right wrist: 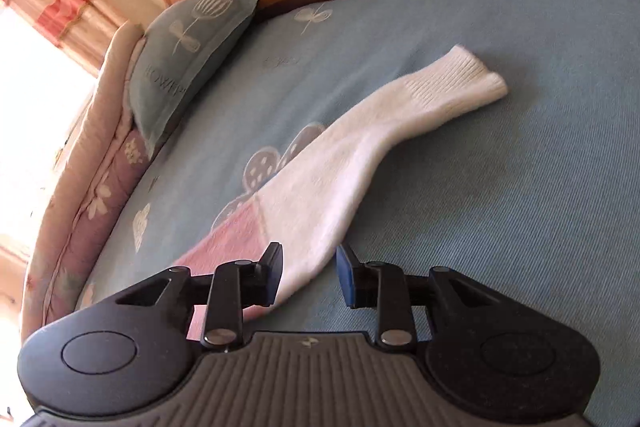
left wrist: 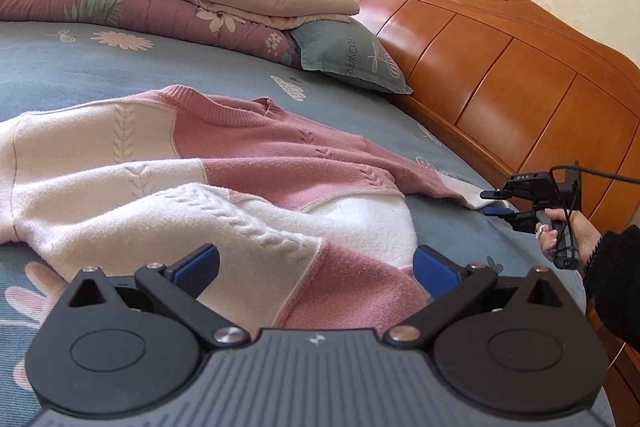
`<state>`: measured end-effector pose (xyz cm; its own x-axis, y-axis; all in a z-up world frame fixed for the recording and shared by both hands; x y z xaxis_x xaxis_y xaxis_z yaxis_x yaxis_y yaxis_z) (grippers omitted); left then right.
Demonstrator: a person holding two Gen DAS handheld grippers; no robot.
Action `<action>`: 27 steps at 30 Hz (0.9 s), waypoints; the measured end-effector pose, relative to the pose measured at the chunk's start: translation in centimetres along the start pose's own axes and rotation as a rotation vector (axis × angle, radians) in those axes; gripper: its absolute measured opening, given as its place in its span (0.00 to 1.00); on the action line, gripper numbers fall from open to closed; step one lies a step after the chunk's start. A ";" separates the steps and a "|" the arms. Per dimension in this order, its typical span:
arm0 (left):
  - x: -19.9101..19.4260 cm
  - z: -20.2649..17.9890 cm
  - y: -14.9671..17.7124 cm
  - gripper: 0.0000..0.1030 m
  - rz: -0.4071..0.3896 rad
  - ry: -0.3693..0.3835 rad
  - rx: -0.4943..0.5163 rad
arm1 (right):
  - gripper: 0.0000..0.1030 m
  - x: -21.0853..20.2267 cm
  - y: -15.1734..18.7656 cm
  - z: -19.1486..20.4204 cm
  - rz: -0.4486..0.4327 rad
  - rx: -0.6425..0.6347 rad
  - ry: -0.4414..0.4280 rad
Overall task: Fold clothes
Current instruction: 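Move both tools back over the pink sweater body, then grasp the pink hem of the sweater with the left tool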
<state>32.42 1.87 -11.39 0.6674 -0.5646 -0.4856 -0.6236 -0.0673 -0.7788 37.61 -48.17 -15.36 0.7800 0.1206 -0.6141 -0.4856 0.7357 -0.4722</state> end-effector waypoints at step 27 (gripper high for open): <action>-2.1 0.3 6.3 0.99 0.276 0.155 -0.314 | 0.63 -11.8 29.5 11.9 0.296 -0.622 -0.206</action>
<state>27.19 2.84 -15.42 0.4042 -0.7119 -0.5744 -0.8794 -0.1298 -0.4580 18.78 -19.94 -14.56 0.6094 0.4250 -0.6693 -0.7755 0.1437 -0.6148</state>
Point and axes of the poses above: each gripper's, at about its wrist camera, not at the fingertips, and x roughly the way its jaws point, z to its left, y to its underside, the point moved 5 cm from there along x, roughly the way its jaws point, and after that the axes turned 1 degree about z, right-handed, at the moved point
